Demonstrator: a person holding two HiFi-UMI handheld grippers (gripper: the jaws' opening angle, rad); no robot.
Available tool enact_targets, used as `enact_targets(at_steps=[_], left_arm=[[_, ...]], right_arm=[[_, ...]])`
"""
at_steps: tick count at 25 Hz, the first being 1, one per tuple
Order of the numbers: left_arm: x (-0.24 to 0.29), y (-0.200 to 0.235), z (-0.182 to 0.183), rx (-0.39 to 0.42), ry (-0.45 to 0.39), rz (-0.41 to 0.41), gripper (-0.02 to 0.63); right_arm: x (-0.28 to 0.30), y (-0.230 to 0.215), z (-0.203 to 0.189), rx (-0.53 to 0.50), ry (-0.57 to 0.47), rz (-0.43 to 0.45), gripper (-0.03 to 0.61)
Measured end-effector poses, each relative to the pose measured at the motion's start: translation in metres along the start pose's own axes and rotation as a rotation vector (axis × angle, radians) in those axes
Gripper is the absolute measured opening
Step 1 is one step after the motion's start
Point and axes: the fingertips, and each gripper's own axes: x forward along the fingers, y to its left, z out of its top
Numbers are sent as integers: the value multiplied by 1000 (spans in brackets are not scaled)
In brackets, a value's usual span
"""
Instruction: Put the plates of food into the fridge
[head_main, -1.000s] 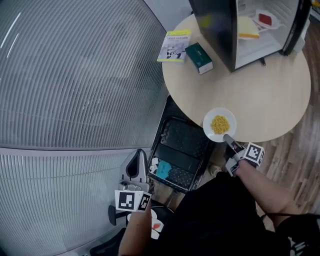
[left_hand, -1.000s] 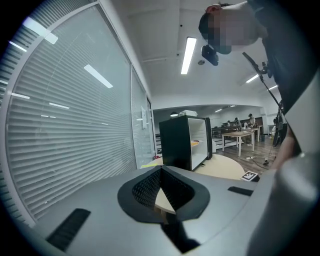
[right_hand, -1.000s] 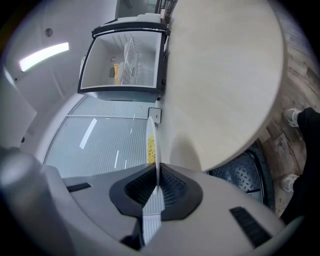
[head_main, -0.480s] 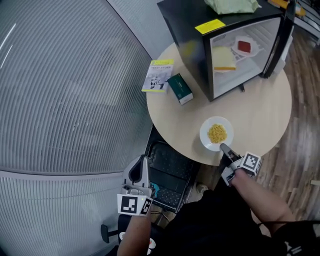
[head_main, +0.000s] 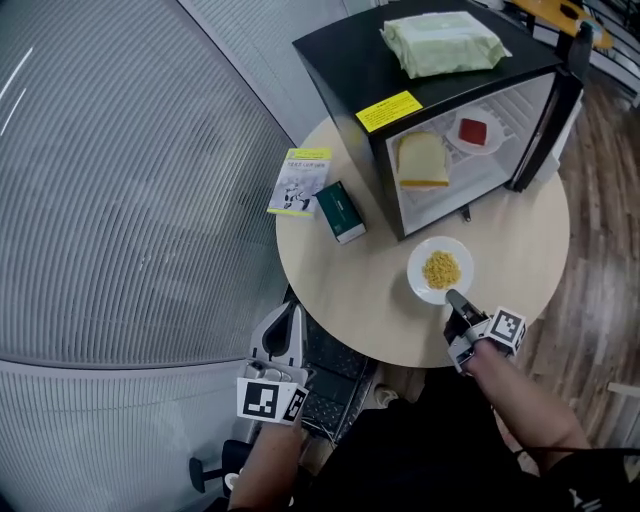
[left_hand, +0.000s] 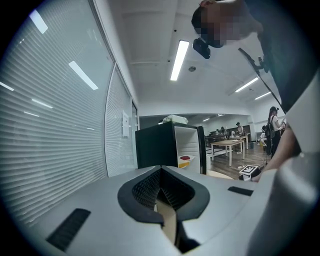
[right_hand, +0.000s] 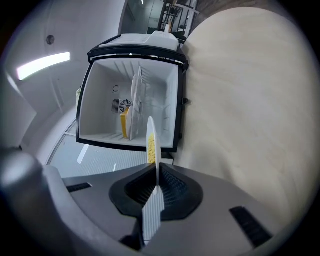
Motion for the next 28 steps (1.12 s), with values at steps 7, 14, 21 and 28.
enact_targets(at_steps=[7, 14, 21, 28], left_arm=[[52, -19, 11, -5, -11, -11, 5], [95, -32, 13, -9, -9, -2, 5], [128, -30, 2, -36, 4, 29, 5], [150, -20, -16, -53, 20, 69, 5]], right_arm=[[12, 22, 64, -49, -18, 50, 17], [25, 20, 94, -50, -1, 38, 17], [39, 11, 114, -23, 27, 21, 17], [64, -2, 128, -12, 51, 4, 17]])
